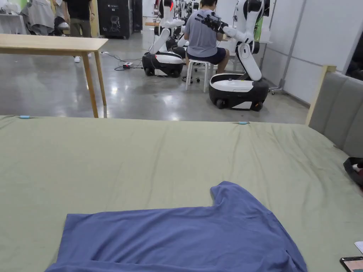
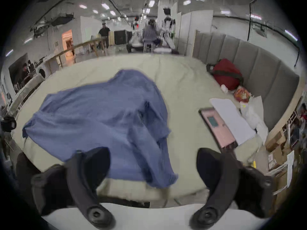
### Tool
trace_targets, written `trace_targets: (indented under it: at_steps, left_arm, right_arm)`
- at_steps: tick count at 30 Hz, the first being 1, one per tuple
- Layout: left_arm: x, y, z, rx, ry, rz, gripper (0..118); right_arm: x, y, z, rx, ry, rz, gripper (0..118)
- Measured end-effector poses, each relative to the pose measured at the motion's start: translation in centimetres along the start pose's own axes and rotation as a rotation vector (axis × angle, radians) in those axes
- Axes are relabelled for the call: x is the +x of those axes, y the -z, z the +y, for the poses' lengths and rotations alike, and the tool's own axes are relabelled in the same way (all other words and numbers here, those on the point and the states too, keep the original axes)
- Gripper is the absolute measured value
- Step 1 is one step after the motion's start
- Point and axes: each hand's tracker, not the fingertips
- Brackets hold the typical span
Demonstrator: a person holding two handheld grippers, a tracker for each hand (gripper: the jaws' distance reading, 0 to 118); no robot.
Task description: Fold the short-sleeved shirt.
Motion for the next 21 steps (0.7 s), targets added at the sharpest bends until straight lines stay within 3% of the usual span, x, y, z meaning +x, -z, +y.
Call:
trace_targets:
  at_steps: [2, 6, 7, 8, 9, 10, 11, 12, 14, 19, 20, 21]
  left_arm:
    - [1.0, -1.2, 1.0, 0.12, 0.031, -0.027, 109]
    - [3.6, -2.3, 2.6, 0.287, 0.114, 0.052, 109]
    - [3.9, -2.0, 2.6, 0.311, 0.128, 0.074, 109]
    - [4.3, -1.9, 2.6, 0.333, 0.135, 0.086, 104]
    - [4.7, -1.8, 2.7, 0.32, 0.129, 0.07, 86]
    - [5.1, -1.6, 2.7, 0.322, 0.127, 0.083, 41]
    - [4.7, -0.9, 2.6, 0.308, 0.122, 0.099, 5]
    - [4.7, -0.3, 2.6, 0.279, 0.123, 0.115, 1]
    - [4.1, 0.6, 2.6, 0.231, 0.087, 0.047, 1]
    - [1.3, 6.1, 5.0, 0.093, 0.085, 0.071, 1]
    - [0.5, 7.6, 5.9, 0.073, 0.06, 0.054, 2]
    - [-0.5, 9.6, 7.1, 0.014, 0.045, 0.03, 13]
  right_arm:
    - [-1.0, -1.4, 1.1, 0.145, 0.023, 0.039, 110]
    - [-3.6, -3.1, 2.7, 0.39, 0.075, 0.132, 110]
    - [-4.2, -3.3, 2.7, 0.432, 0.078, 0.127, 106]
    - [-4.7, -3.4, 2.7, 0.459, 0.072, 0.15, 93]
    - [-5.3, -3.3, 2.6, 0.475, 0.061, 0.169, 63]
    - [-6.1, -3.2, 2.6, 0.485, 0.053, 0.152, 10]
    - [-6.7, -2.9, 2.4, 0.49, 0.034, 0.105, 2]
    - [-7.1, -2.7, 2.1, 0.503, 0.02, 0.08, 2]
    - [-7.1, -2.1, 1.6, 0.477, 0.03, 0.165, 2]
    - [-7.2, -1.1, 0.5, 0.448, 0.011, 0.145, 2]
    - [-7.1, -0.8, 0.4, 0.439, 0.015, 0.144, 2]
    - [-6.9, -0.6, 0.1, 0.432, 0.02, 0.145, 2]
